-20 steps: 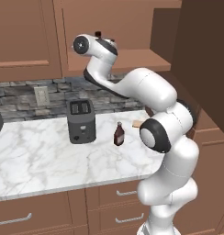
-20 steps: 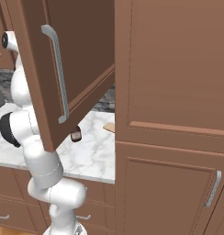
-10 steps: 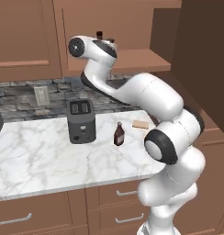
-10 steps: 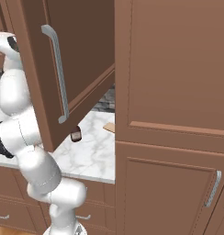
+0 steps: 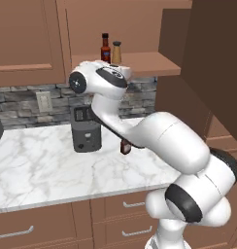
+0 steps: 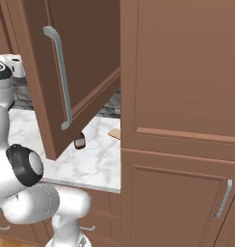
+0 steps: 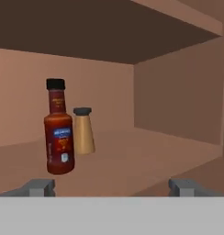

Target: There are various items on the counter. Only move the condiments/shakers into the cabinet.

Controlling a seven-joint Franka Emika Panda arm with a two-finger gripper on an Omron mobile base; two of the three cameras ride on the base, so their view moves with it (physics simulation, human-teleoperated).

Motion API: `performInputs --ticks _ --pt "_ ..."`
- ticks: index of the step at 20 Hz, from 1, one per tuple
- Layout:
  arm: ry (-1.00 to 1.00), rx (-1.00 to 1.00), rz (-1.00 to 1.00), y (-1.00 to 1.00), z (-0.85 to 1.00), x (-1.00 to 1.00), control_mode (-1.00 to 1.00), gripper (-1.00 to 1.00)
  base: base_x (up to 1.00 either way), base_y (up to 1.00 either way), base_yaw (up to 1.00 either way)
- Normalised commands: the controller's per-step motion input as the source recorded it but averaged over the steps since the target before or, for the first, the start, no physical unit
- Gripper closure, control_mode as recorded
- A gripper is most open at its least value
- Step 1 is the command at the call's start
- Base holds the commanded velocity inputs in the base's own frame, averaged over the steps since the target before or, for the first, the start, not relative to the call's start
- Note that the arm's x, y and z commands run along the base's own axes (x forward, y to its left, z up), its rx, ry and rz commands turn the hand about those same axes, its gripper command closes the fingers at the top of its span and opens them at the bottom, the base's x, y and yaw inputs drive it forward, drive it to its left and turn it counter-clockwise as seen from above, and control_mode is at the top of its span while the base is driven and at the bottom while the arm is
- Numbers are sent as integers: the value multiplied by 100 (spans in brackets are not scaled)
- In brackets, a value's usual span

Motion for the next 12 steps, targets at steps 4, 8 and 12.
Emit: performInputs --ticks 4,8,12 --pt "-4 0 -20 -29 -54 -100 -100 -100 0 0 0" --pt "-1 0 -23 -38 -60 -100 -100 -100 0 0 0" --pt "0 1 -27 -51 -72 -100 -100 -100 0 0 0"
